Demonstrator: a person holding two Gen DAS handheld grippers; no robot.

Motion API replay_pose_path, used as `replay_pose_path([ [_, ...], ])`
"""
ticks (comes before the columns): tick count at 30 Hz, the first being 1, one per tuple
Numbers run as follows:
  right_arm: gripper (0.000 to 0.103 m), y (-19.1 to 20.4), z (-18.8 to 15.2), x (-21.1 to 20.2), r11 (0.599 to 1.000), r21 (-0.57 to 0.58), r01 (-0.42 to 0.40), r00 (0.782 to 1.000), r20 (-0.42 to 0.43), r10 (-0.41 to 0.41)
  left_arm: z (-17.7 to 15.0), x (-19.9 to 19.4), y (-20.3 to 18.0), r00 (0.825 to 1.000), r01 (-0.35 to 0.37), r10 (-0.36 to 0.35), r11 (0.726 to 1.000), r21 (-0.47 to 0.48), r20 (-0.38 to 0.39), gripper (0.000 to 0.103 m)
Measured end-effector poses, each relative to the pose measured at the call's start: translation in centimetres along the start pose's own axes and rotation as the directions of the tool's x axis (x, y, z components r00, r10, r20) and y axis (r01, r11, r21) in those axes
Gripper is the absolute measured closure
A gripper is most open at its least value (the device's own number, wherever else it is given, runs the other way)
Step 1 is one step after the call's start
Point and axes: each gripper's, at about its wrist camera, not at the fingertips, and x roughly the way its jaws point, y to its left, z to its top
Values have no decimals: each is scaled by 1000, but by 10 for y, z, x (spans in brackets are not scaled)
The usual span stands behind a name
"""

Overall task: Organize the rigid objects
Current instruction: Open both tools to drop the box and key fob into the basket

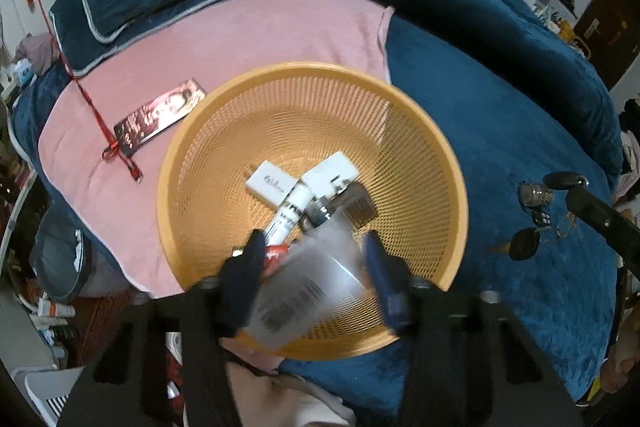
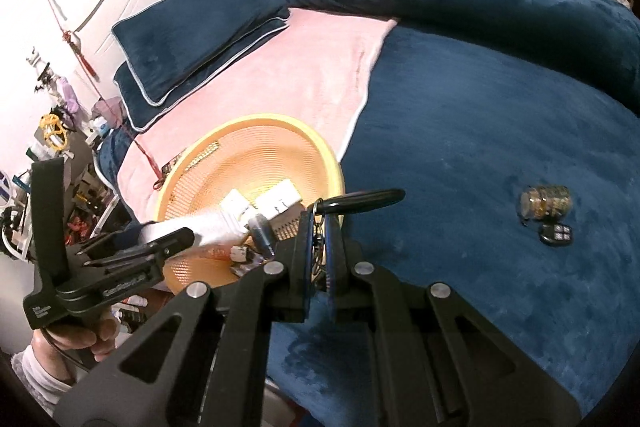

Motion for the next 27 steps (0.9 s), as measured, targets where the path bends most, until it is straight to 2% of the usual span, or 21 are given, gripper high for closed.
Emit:
replay_pose_path([
  [19, 97, 47, 20, 34, 996, -77, -52, 998, -40, 49, 2, 8, 41, 1000, -26, 26, 998, -65, -8, 56],
  [20, 96, 51, 21, 38, 995, -85, -53, 997, -57, 49, 2, 8, 42, 1000, -28, 27, 997, -67, -8, 53],
  [21, 96, 53, 22, 42, 994, -93, -51, 996, -74, 44, 2, 8, 43, 1000, -28, 27, 997, -70, -8, 40],
  [22, 96, 56, 22, 46, 993, -108, -40, 995, -97, 30, 2, 8, 45, 1000, -22, 22, 997, -78, -8, 22],
  [23, 92, 59, 22, 51, 992, -129, -15, 992, -123, -1, 2, 8, 46, 1000, -16, 15, 996, -86, -7, 15],
  [24, 79, 61, 20, 53, 990, -140, 3, 991, -133, -22, 2, 8, 48, 1000, -6, 5, 995, -95, -8, 5],
  [25, 66, 62, 19, 55, 989, -145, 13, 990, -140, -34, 2, 8, 49, 1000, -3, 2, 995, -104, -14, 2],
  [26, 39, 60, 16, 53, 991, -133, 5, 990, -137, -23, 1, 8, 50, 1000, -6, 4, 994, -105, -20, 2],
  [27, 20, 58, 15, 51, 993, -117, -7, 992, -129, -8, 1, 8, 49, 1000, -10, 7, 995, -102, -24, 2],
])
